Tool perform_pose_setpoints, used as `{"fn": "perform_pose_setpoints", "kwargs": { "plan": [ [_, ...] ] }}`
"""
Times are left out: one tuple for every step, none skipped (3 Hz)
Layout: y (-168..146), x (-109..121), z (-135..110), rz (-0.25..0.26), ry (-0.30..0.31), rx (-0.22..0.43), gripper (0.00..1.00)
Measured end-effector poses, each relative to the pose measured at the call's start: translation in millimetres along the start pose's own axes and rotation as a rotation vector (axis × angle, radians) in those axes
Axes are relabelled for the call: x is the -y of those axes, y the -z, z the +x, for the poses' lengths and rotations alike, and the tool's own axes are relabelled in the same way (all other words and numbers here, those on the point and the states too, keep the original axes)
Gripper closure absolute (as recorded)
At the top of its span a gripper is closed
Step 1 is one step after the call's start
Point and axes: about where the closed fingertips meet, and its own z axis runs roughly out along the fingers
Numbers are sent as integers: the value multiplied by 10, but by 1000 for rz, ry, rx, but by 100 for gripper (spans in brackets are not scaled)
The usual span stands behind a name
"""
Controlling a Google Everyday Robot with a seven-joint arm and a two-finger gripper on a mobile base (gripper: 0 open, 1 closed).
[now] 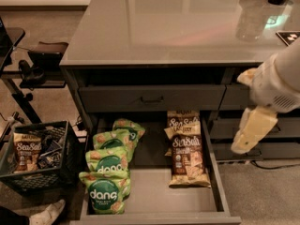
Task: Pick brown chip bag from middle drawer and place on counter
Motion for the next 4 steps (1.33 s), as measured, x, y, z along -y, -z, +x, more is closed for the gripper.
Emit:
{"fn": "perform_pose_setpoints", "kwargs": {
  "plan": [
    [-615,-88,85,-27,-10,62,0],
    [-1095,-150,147,-74,5,124,0],
    [-1456,-182,201,-116,14,143,0],
    [-1543,-205,202,-115,14,148,0]
  ]
}}
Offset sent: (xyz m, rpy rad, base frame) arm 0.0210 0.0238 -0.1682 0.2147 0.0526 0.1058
